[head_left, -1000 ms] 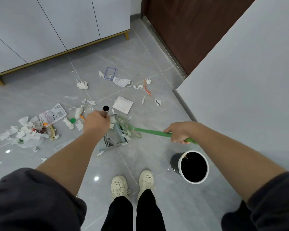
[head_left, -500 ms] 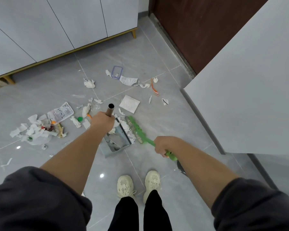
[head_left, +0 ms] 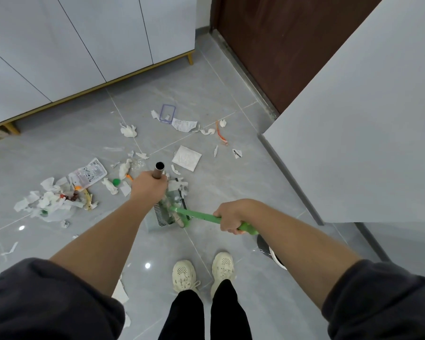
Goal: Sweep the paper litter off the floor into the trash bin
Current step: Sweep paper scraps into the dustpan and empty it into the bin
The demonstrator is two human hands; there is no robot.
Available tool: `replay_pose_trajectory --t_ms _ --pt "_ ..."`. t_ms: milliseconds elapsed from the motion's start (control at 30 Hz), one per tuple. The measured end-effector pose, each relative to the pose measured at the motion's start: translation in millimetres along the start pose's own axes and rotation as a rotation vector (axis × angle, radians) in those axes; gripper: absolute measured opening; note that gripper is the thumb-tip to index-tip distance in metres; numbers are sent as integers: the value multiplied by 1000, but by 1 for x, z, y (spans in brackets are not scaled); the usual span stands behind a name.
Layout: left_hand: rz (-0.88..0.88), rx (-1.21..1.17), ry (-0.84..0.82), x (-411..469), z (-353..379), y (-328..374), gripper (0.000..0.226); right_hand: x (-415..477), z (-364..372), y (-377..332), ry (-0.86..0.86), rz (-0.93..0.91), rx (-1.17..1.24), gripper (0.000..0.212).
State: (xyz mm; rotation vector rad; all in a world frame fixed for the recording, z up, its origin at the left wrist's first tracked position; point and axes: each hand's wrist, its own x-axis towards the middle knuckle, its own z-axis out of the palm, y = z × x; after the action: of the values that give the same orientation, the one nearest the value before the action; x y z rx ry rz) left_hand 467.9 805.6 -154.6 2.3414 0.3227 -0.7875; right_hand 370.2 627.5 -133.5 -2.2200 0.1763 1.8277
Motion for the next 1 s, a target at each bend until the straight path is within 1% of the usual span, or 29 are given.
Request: replay_pose_trajectory --t_ms 67,200,367,467,533,633,733,833,933,1000 --pt "18 17 -8 -7 -9 0 30 -10 5 3 0 10 56 35" --pt "11 -29 10 -15 -30 -1 23 -46 12 19 27 1 155 34" --pt "0 -50 24 -22 -45 5 25 -97 9 47 99 16 205 55" --pt "14 -49 17 -29 -51 11 24 -117 5 65 125 42 341 62" --pt "8 -57 23 -30 -53 11 27 -123 3 75 140 65 407 62" --pt "-7 -99 50 -27 -55 9 33 -122 -1 84 165 82 431 59" --pt "-43 -166 72 -19 -55 2 28 -109 -5 90 176 93 490 58" --pt "-66 -190 77 -8 -51 -3 30 -90 -14 91 219 120 458 60" --pt "-74 -173 82 3 -45 -1 31 -62 -32 89 293 192 405 52" --pt "-75 -152 82 14 -42 0 31 -43 -49 86 345 237 387 42"
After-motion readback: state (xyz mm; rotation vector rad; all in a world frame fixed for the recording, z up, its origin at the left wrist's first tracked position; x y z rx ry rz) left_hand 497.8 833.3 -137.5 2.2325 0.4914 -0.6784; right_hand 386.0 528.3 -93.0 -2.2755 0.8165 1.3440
